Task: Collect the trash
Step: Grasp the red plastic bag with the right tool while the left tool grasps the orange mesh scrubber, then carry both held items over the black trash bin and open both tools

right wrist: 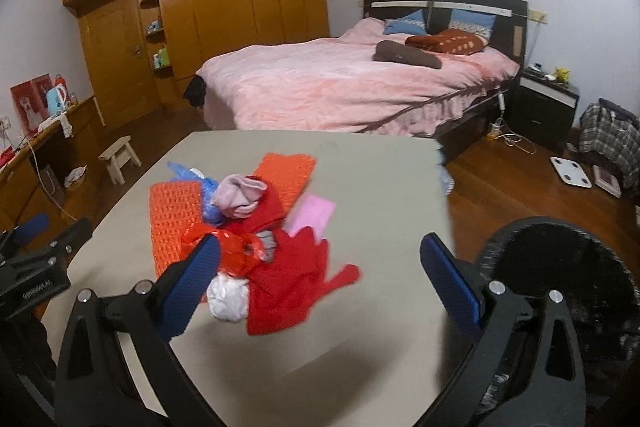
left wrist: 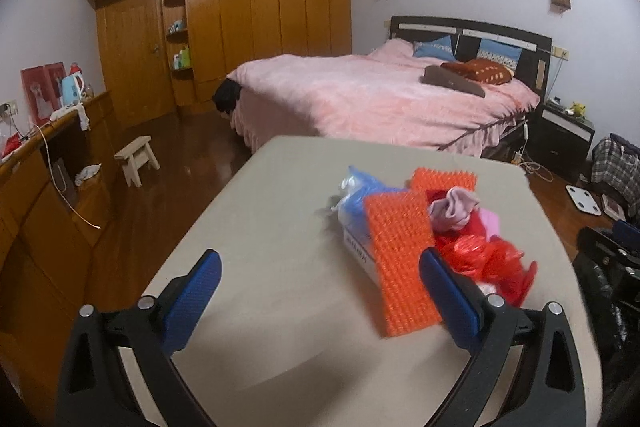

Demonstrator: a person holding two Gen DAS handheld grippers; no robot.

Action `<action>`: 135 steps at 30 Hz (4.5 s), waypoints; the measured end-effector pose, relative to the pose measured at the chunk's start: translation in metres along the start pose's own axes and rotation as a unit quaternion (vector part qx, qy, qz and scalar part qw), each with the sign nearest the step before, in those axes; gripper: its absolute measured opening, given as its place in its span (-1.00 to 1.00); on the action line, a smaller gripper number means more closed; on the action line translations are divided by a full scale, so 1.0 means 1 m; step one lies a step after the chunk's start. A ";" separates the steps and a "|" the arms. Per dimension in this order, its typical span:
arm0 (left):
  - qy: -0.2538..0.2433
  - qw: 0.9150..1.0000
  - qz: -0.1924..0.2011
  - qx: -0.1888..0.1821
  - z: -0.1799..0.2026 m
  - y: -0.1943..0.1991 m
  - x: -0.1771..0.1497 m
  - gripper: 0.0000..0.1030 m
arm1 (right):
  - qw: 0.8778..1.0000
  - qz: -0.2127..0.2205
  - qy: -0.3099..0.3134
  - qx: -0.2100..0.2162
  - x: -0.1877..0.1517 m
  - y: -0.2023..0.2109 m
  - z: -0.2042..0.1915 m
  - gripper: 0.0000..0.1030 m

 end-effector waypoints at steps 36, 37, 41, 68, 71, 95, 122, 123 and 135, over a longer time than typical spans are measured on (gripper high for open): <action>-0.010 0.999 -0.027 -0.019 0.017 -0.042 -0.010 0.64 | 0.992 -0.043 0.038 0.108 -0.011 -0.068 -0.046 -0.26; -0.013 0.999 -0.031 -0.027 0.024 -0.043 -0.012 0.64 | 0.993 -0.045 0.036 0.103 -0.012 -0.068 -0.041 -0.26; -0.029 0.997 -0.050 -0.043 0.045 -0.053 -0.019 0.65 | 0.994 -0.048 0.027 0.091 -0.015 -0.069 -0.027 -0.26; -0.037 0.995 -0.008 -0.087 0.068 -0.008 0.005 -0.75 | 0.996 -0.028 0.006 0.083 -0.007 -0.032 -0.006 -0.25; -0.039 0.995 0.003 -0.095 0.072 0.006 0.014 -0.75 | 0.997 -0.015 0.006 0.080 0.000 -0.017 -0.006 -0.25; -0.103 0.965 0.037 -0.237 0.207 0.092 0.017 -0.76 | 0.996 0.040 -0.060 -0.049 -0.014 0.112 0.122 -0.25; -0.170 0.908 0.013 -0.382 0.343 0.139 -0.021 -0.23 | 0.972 0.033 -0.134 -0.190 -0.080 0.180 0.253 -0.07; -0.167 0.909 0.014 -0.381 0.344 0.139 -0.021 -0.08 | 0.972 0.032 -0.135 -0.190 -0.081 0.179 0.253 -0.02; -0.141 0.945 0.044 -0.292 0.281 0.107 -0.004 0.82 | 0.972 0.055 -0.125 -0.192 -0.065 0.174 0.233 0.90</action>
Point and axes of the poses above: each gripper's, at about its wrist camera, not at the fingertips, and y roughly against the way its jaws point, z to its right, x to its top, the point moved 7 cm from there along -y, roughly the way its jaws point, and after that the axes turned 11 degrees about x, right-handed, at the moved point
